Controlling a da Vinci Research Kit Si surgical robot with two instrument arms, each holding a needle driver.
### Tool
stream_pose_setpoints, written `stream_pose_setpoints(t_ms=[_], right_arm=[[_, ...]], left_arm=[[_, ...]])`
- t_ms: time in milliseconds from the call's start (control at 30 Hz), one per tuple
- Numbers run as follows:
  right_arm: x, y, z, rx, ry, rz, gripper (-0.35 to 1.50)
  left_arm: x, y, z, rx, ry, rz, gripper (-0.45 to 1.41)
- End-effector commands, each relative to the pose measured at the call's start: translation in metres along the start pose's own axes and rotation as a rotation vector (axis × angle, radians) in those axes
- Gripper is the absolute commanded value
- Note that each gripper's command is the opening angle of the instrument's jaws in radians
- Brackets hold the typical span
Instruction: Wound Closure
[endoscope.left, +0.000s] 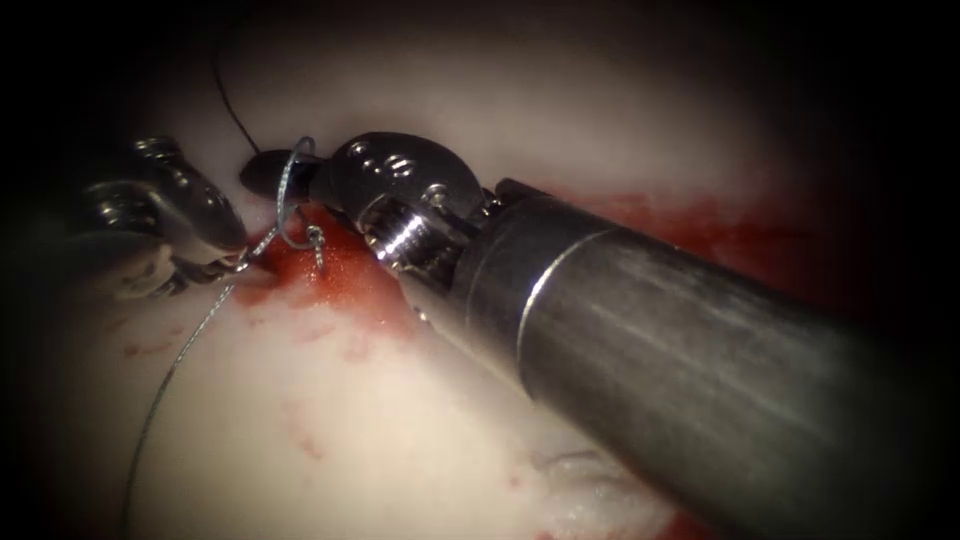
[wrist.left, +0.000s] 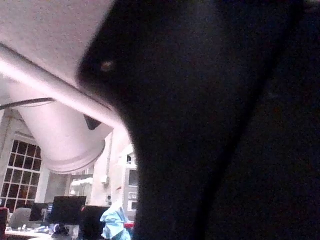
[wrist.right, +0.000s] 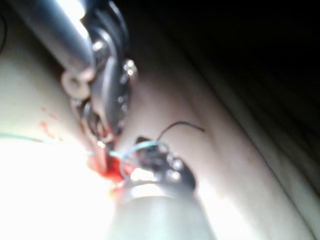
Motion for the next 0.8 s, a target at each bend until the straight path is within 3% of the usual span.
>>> stream_pose_setpoints(t_ms=[33,100,167,200,233,300,333,400,533,600,800], right_arm=[[0.0009,0.0007,0.0009,-0.008,0.005,-0.008,-0.35],[0.0009,0.0009,0.0010,-0.010,0.006,-0.008,-0.35],[0.0007,0.0008,0.0011,-0.012,0.003,-0.011,0.19],[0.0005,0.0007,0.0012,-0.014,0.003,-0.013,0.24],[0.0004,0.0005,0.0014,-0.017,0.003,-0.014,0.14],[0.0003,0.0003,0.0018,-0.023,0.004,-0.013,0.21],[0.0004,0.0001,0.0020,-0.026,0.004,-0.013,0.34],[0.0004,0.0001,0.0022,-0.029,0.004,-0.018,0.39],[0.0005,0.0002,0.0026,-0.038,0.002,-0.010,0.81],[0.0005,0.0001,0.0026,-0.039,0.003,-0.010,0.86],[-0.0004,0.0000,0.0038,-0.079,-0.042,-0.018,0.74]], left_arm=[[-0.0012,0.0005,-0.0007,-0.001,-0.007,0.008,-0.45],[-0.0013,0.0005,-0.0007,0.000,-0.007,0.008,-0.45],[-0.0014,0.0005,-0.0007,0.000,-0.006,0.007,-0.45],[-0.0015,0.0005,-0.0007,0.002,-0.006,0.006,-0.45],[-0.0018,0.0005,-0.0006,-0.020,-0.007,0.001,-0.45],[-0.0020,0.0002,-0.0005,-0.022,-0.007,-0.004,-0.45],[-0.0021,0.0001,-0.0005,-0.025,-0.006,-0.007,-0.45],[-0.0022,0.0001,-0.0005,-0.037,-0.006,-0.003,-0.45],[-0.0023,0.0001,-0.0007,-0.046,-0.006,-0.004,-0.45],[-0.0023,0.0001,-0.0007,-0.047,-0.006,-0.004,-0.45],[-0.0023,-0.0003,-0.0002,-0.055,0.005,-0.009,-0.45]])
